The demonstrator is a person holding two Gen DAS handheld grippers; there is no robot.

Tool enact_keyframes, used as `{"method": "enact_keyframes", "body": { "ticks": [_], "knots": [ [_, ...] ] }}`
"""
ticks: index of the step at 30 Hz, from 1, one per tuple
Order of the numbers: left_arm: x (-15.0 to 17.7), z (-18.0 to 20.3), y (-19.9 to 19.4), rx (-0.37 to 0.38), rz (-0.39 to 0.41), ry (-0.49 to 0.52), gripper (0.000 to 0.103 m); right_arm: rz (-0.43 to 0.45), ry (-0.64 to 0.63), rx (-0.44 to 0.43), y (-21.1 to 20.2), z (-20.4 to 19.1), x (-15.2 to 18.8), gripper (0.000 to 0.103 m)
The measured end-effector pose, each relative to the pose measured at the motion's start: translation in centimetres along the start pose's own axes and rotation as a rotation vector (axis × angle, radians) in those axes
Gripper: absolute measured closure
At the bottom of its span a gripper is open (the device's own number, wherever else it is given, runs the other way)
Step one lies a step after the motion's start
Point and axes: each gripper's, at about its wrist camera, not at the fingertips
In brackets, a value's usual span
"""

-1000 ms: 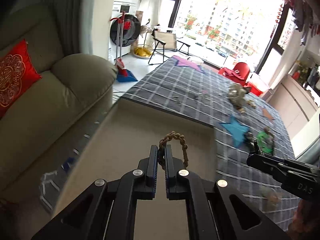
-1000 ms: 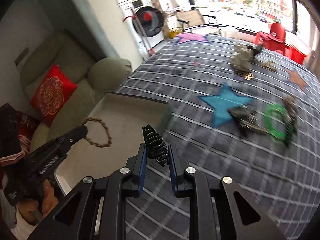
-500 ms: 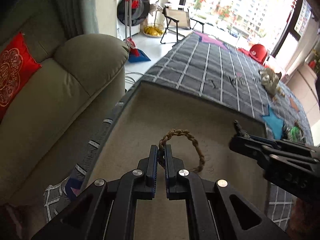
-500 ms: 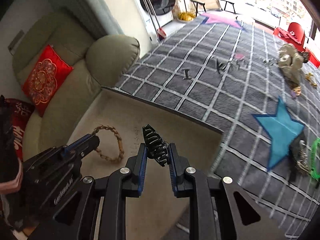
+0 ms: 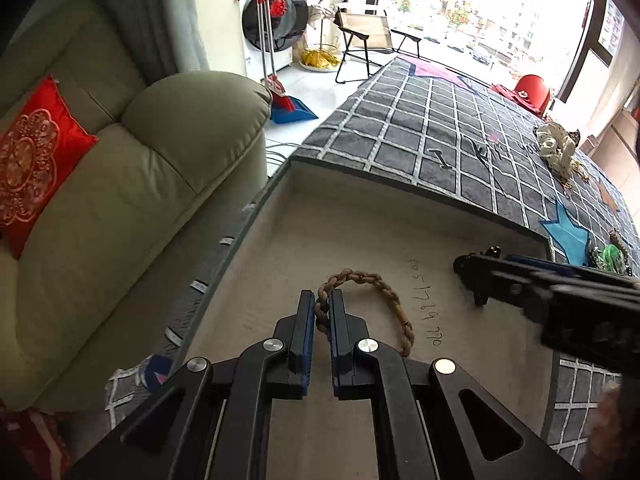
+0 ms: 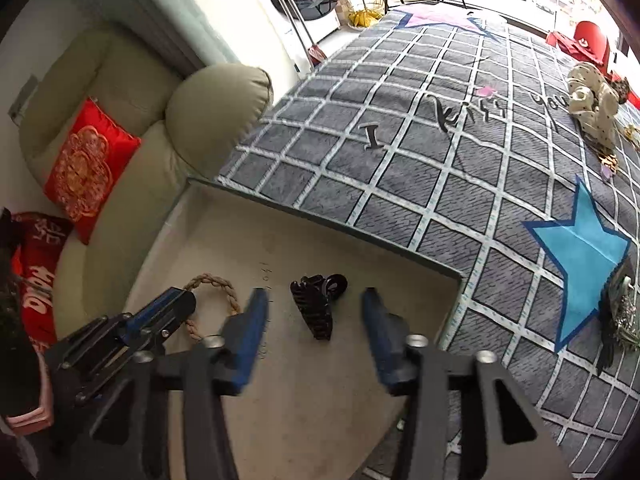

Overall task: Organize jewelry
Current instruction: 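Lower the braided bracelet into the white tray and open the left tool, then move both tools back over the jewelry on the bed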

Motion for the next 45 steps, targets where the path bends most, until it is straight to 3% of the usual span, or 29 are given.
{"method": "enact_keyframes", "body": {
  "ticks": [16,17,18,19,21,28,30,33,35,37,45],
  "knots": [
    [0.5,1.8,-0.1,-0.009,-0.013,0.052,0.094,0.076,0.106,-0.027,-6.5,5.0,4.0,0.042],
    [0.5,1.8,-0.1,-0.014,-0.014,0.053,0.083,0.078,0.114,-0.029,-6.8,5.4,4.4,0.042],
    [0.5,1.8,-0.1,-0.013,-0.015,0.051,0.058,0.080,0.118,-0.029,-7.0,5.7,4.7,0.042],
    [0.6,1.7,-0.1,-0.018,-0.011,0.046,0.000,0.081,0.122,-0.028,-7.2,6.0,5.0,0.042],
    [0.6,1.9,-0.7,-0.055,0.037,0.056,0.000,0.085,0.132,-0.029,-7.7,6.6,5.7,0.042],
    [0.8,2.9,-1.5,-0.049,0.041,0.070,0.000,0.100,0.162,-0.024,-9.1,8.3,7.6,0.042],
    [1.1,3.4,-2.2,-0.055,0.052,0.083,0.000,0.107,0.172,-0.015,-9.7,9.0,8.4,0.031],
    [1.8,4.0,-3.4,-0.056,0.068,0.091,0.000,0.119,0.185,-0.003,-10.6,10.2,9.5,0.029],
    [2.3,4.8,-4.0,-0.057,0.072,0.107,0.000,0.126,0.196,0.001,-11.1,11.0,10.4,0.019],
    [2.8,5.4,-4.5,-0.057,0.069,0.123,0.000,0.132,0.207,0.009,-11.7,11.9,11.3,0.019],
    [4.7,9.1,-6.0,0.073,0.037,0.148,0.001,0.143,0.285,0.070,-13.4,16.7,15.1,0.018]
  ]
}}
Point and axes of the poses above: each gripper's, at about its wrist camera, not at the fingertips, and y roughly the way its jaws point, z to its right, x to its underside, and after that the axes turned 14 degrees about x, right-handed
